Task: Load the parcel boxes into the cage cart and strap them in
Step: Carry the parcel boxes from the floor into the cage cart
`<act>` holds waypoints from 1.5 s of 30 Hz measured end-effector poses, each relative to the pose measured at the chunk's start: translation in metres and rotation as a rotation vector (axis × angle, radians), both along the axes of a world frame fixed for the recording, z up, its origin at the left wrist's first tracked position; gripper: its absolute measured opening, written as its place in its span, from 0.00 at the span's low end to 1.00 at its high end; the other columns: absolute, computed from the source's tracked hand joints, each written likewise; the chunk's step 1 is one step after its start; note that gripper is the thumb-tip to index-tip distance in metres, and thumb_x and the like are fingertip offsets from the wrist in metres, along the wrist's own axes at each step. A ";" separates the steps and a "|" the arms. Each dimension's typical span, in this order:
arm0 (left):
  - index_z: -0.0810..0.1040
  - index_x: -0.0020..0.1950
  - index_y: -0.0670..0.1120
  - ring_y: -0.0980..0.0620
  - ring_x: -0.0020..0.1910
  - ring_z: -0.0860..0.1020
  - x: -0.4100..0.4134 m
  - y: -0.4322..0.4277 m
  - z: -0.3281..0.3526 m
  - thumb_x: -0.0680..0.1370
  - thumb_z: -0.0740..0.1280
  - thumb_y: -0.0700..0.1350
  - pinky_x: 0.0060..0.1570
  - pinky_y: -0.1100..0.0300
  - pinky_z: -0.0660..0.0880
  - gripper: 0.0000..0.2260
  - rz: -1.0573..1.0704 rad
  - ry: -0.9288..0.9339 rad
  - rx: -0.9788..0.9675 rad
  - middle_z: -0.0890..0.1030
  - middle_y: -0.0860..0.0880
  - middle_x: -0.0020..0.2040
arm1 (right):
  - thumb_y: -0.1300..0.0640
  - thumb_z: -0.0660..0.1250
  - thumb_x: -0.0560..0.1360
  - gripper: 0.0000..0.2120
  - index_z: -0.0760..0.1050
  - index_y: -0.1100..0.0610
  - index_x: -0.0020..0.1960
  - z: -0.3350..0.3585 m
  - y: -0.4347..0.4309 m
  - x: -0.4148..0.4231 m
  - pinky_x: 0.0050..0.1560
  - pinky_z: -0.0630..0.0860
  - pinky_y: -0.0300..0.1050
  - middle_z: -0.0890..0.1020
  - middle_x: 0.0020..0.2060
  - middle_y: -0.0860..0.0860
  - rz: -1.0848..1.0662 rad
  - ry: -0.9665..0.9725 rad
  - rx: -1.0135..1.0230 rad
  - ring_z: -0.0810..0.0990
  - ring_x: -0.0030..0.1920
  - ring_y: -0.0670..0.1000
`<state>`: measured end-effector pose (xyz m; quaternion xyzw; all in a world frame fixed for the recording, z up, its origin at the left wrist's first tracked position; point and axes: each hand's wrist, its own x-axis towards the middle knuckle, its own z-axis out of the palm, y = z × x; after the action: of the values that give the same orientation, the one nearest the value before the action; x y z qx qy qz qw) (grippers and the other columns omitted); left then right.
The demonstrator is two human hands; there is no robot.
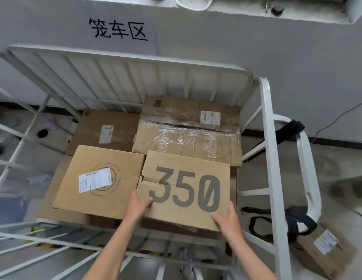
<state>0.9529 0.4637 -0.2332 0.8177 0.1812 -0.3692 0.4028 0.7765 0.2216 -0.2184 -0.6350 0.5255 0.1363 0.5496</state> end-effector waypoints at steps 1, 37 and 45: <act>0.67 0.69 0.45 0.44 0.61 0.75 0.005 0.001 -0.010 0.76 0.74 0.43 0.64 0.47 0.71 0.25 0.011 0.001 -0.001 0.77 0.44 0.65 | 0.62 0.71 0.75 0.37 0.57 0.54 0.79 -0.010 0.000 0.006 0.71 0.69 0.56 0.72 0.72 0.51 -0.005 -0.007 0.011 0.72 0.69 0.54; 0.55 0.81 0.48 0.45 0.81 0.47 -0.476 -0.521 0.119 0.81 0.63 0.53 0.78 0.43 0.45 0.31 -1.210 -0.480 -0.029 0.57 0.46 0.81 | 0.45 0.63 0.79 0.32 0.58 0.50 0.80 0.106 -0.314 -0.504 0.65 0.71 0.50 0.65 0.77 0.50 -0.382 0.186 -0.552 0.62 0.76 0.52; 0.55 0.81 0.48 0.46 0.81 0.51 -0.526 -0.598 -0.002 0.81 0.64 0.54 0.78 0.45 0.50 0.32 -1.379 -0.279 0.116 0.59 0.48 0.81 | 0.44 0.61 0.79 0.32 0.57 0.51 0.79 -0.005 -0.353 -0.567 0.66 0.69 0.52 0.63 0.78 0.49 -0.534 0.301 -0.277 0.66 0.74 0.54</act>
<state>0.4265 -0.1339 -0.2351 0.8061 -0.4121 -0.4215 0.0521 0.2096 -0.1311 -0.2238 -0.5163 0.7621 0.0069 0.3906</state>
